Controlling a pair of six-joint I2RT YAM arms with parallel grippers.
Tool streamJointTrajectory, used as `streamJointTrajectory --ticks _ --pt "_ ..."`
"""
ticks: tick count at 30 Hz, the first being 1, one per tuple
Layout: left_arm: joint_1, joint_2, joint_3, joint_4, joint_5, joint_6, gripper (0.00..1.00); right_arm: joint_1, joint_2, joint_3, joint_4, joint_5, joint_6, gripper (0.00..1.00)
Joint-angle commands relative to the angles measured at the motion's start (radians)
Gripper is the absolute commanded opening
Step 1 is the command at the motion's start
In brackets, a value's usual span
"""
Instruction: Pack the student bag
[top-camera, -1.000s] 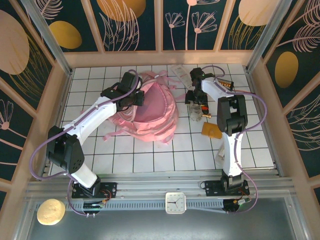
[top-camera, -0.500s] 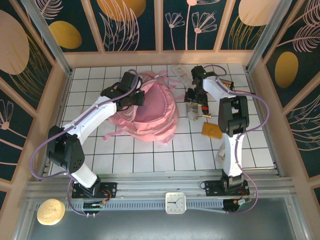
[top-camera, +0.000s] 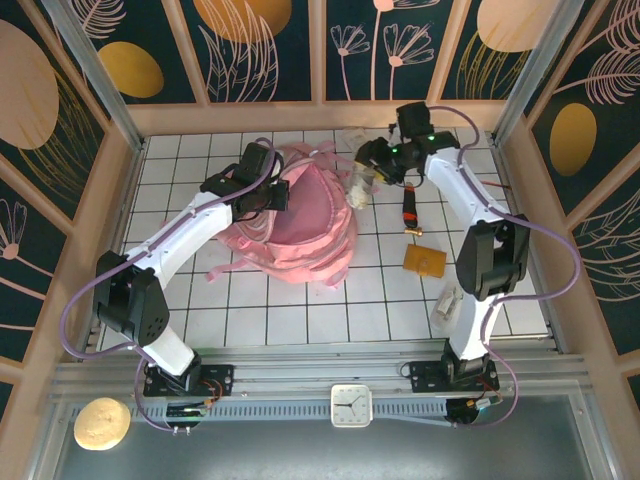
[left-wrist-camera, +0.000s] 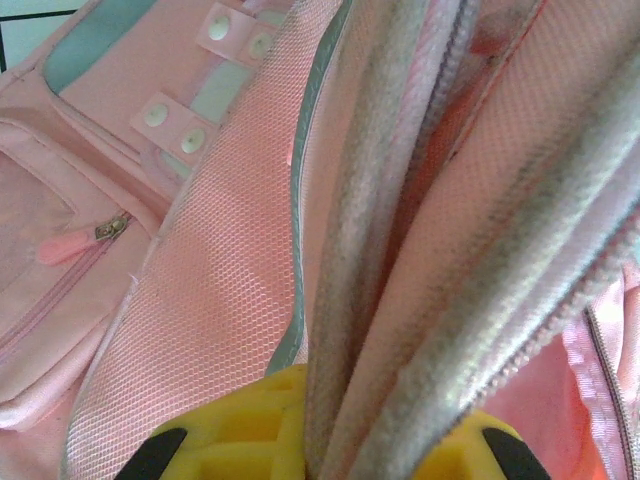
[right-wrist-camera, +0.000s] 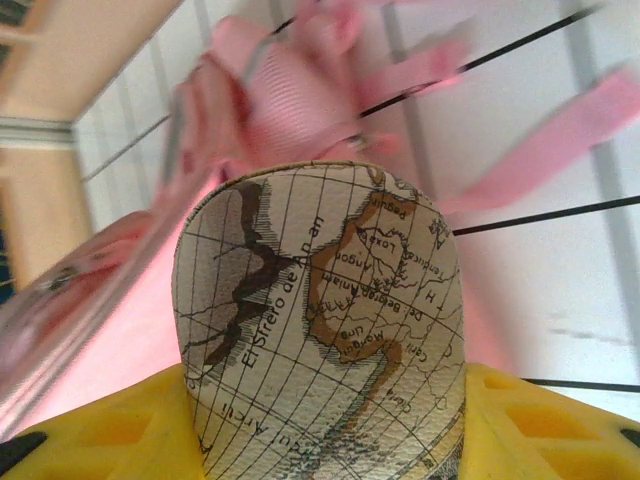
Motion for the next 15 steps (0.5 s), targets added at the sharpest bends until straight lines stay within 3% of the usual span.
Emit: streamJointTrajectory --ticks 1,9,12,15 --pt "0.006 -0.025 0.038 0.086 0.053 -0.073 0.00 0.078 0.020 -0.045 0.200 -0.118 0.194 0.45" --pt "0.006 -0.018 0.057 0.106 0.077 -0.093 0.00 0.195 0.203 0.022 0.401 -0.153 0.391 0.45" --pt "0.006 -0.019 0.054 0.112 0.078 -0.097 0.00 0.217 0.266 0.075 0.430 -0.173 0.441 0.68" --pt "0.006 -0.022 0.051 0.116 0.075 -0.101 0.00 0.227 0.279 0.112 0.434 -0.182 0.432 0.76"
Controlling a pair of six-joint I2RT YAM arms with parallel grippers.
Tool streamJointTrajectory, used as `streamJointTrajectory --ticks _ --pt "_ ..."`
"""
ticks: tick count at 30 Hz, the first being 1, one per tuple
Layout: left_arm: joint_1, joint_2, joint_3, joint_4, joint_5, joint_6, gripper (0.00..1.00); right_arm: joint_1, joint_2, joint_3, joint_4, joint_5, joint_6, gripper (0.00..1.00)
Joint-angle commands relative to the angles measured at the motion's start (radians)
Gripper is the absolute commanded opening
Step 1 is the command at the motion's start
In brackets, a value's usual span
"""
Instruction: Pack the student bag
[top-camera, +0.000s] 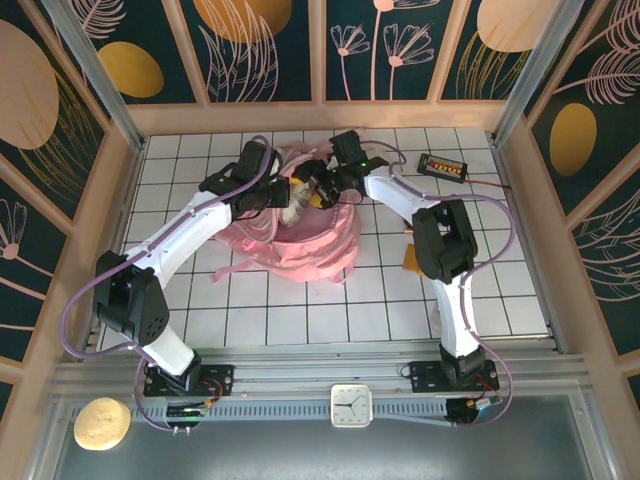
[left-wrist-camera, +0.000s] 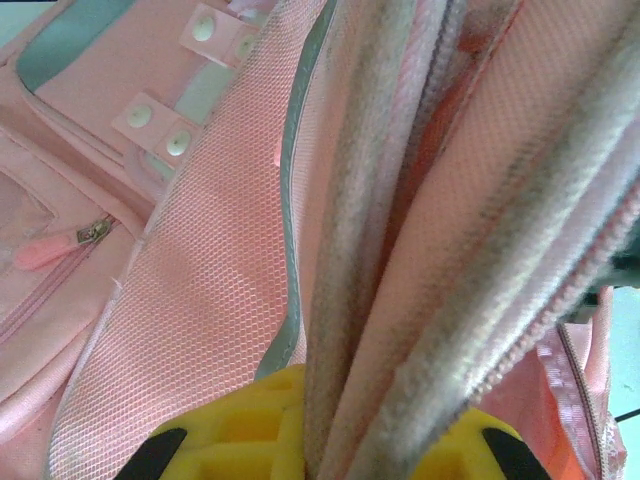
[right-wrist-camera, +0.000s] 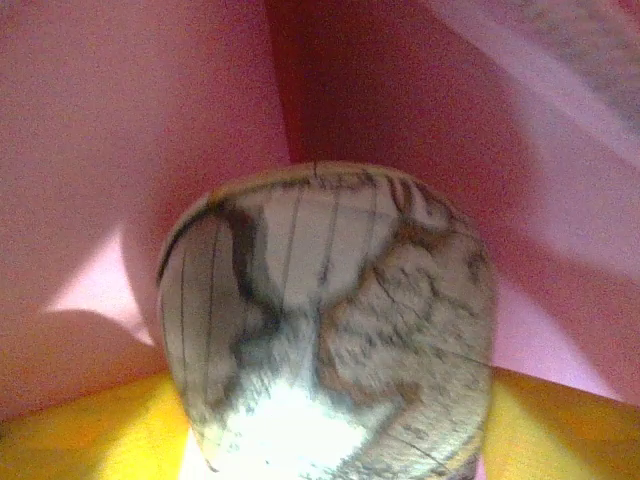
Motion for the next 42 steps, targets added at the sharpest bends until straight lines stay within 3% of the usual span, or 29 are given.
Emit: streamJointTrajectory --ticks 1,6,10,17,20,24,31,42 --pt "-0.001 -0.022 0.045 0.096 0.041 -0.038 0.00 0.009 -0.020 0.074 0.104 -0.041 0.040 0.79" --pt "-0.001 -0.024 0.030 0.102 0.029 -0.036 0.00 -0.024 -0.082 0.093 -0.032 -0.016 -0.070 0.91" --pt "-0.001 -0.018 0.030 0.077 -0.015 -0.029 0.00 -0.078 -0.194 0.069 -0.190 0.066 -0.193 0.91" --pt "-0.001 0.014 0.040 0.070 -0.019 -0.024 0.00 -0.297 -0.436 -0.367 -0.006 0.144 -0.103 0.89" --pt "-0.001 0.027 0.056 0.063 -0.017 -0.019 0.00 -0.377 -0.399 -0.424 0.077 0.156 -0.057 0.87" --pt "0.000 0.033 0.071 0.036 -0.027 -0.005 0.00 -0.415 -0.268 -0.353 0.108 0.202 -0.051 0.85" --pt "0.000 0.016 0.055 0.019 -0.046 -0.008 0.00 -0.418 -0.110 -0.305 0.229 0.207 0.032 0.79" --pt "-0.001 0.023 0.061 -0.003 -0.072 0.009 0.00 -0.410 0.055 -0.158 0.220 0.264 0.047 0.75"
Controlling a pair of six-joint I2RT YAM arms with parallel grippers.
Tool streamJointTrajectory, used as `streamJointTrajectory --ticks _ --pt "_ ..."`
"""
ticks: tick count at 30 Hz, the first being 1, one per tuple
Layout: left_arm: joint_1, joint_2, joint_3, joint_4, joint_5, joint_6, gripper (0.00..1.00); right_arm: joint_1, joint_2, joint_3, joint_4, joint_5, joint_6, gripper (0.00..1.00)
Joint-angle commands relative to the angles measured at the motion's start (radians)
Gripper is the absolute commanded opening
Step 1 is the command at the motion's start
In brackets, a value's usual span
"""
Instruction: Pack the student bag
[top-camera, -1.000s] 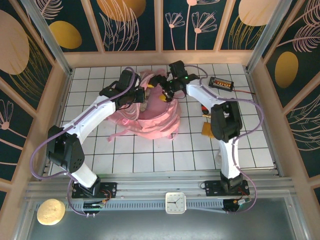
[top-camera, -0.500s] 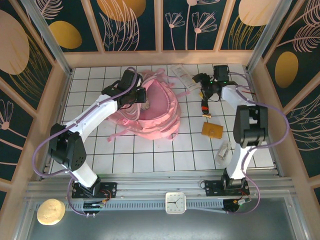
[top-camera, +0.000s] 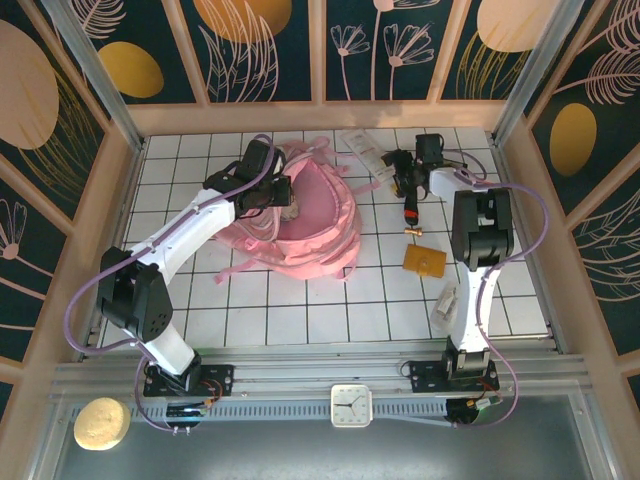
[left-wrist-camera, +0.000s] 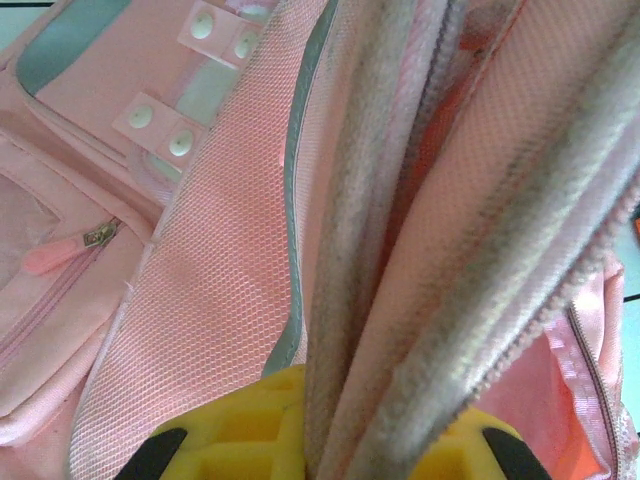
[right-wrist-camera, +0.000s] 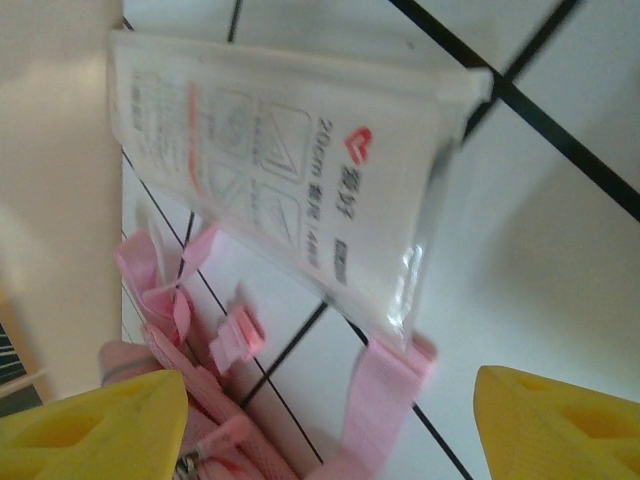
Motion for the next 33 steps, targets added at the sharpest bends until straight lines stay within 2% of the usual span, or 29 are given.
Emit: streamJointTrajectory --ticks 1,9,15,18,24,29,33 --pt "0.002 -0.007 0.036 0.004 -0.038 0.011 0.00 0.012 0.061 0.060 0.002 0.041 0.016 0.75" --pt "0.008 -0.008 0.027 0.001 -0.043 0.013 0.00 0.036 0.125 0.123 -0.050 0.079 0.023 0.73" --pt "0.016 -0.016 0.017 -0.003 -0.050 0.017 0.00 0.042 0.157 0.147 -0.039 0.103 0.036 0.67" --pt "0.020 -0.016 0.014 -0.007 -0.050 0.022 0.00 0.044 0.176 0.164 -0.032 0.103 0.042 0.55" --pt "0.025 -0.017 0.011 -0.008 -0.050 0.022 0.00 0.037 0.184 0.173 -0.030 0.106 0.044 0.00" --pt "0.027 -0.025 0.001 -0.001 -0.053 0.017 0.00 0.038 0.119 0.151 -0.062 0.116 -0.008 0.00" --pt "0.027 -0.032 -0.013 0.020 -0.053 0.006 0.00 0.036 -0.032 0.066 -0.091 0.131 -0.061 0.00"
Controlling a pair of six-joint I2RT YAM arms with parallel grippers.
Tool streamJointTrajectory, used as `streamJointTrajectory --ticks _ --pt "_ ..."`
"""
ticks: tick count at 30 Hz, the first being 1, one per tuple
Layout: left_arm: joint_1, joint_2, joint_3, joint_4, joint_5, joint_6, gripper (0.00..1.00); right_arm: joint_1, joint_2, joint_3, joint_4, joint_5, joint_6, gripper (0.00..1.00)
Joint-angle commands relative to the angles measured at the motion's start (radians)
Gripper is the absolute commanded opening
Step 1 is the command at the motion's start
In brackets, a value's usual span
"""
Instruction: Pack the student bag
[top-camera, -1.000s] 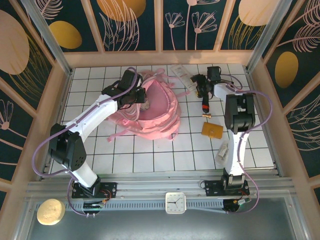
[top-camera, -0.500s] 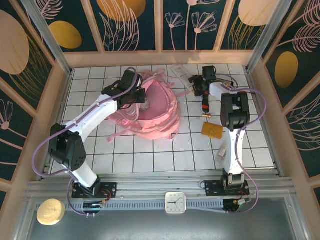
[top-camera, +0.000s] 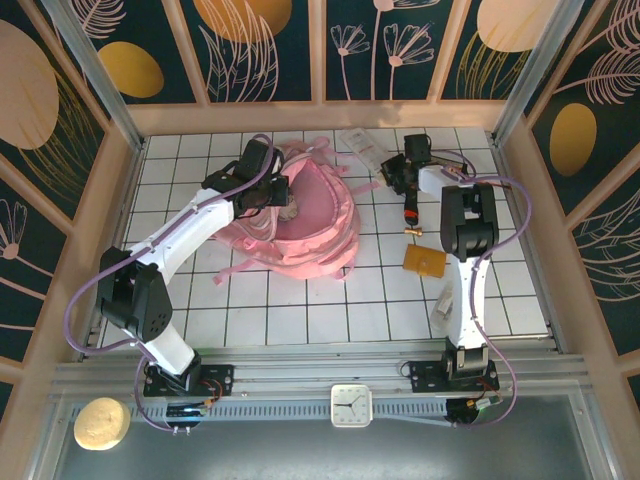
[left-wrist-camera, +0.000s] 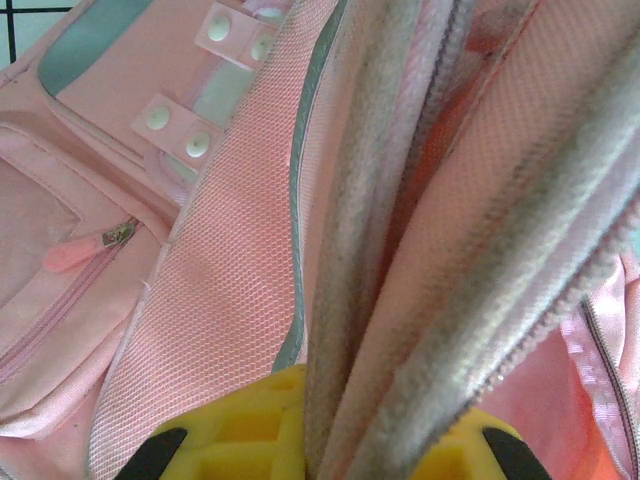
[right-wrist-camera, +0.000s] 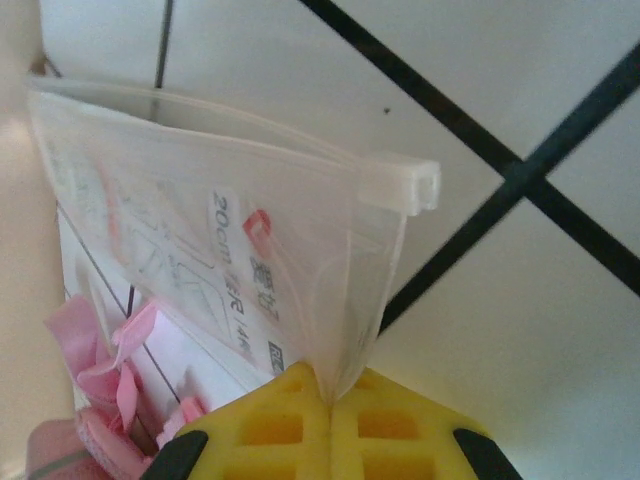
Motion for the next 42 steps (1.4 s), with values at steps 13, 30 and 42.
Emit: streamJointTrajectory --ticks 13,30,42 --pt "0.018 -0.001 -0.008 0.068 -0.017 -0.012 0.00 0.021 -0.677 -0.360 -0.220 -0.004 -0.173 0.00" --pt "0.018 0.036 0.056 0.062 0.007 -0.051 0.00 0.174 -0.849 -0.133 -0.451 -0.104 -0.231 0.00" --pt "0.019 -0.011 0.072 0.048 -0.021 -0.093 0.00 0.296 -0.975 -0.348 -0.350 -0.164 -0.109 0.00"
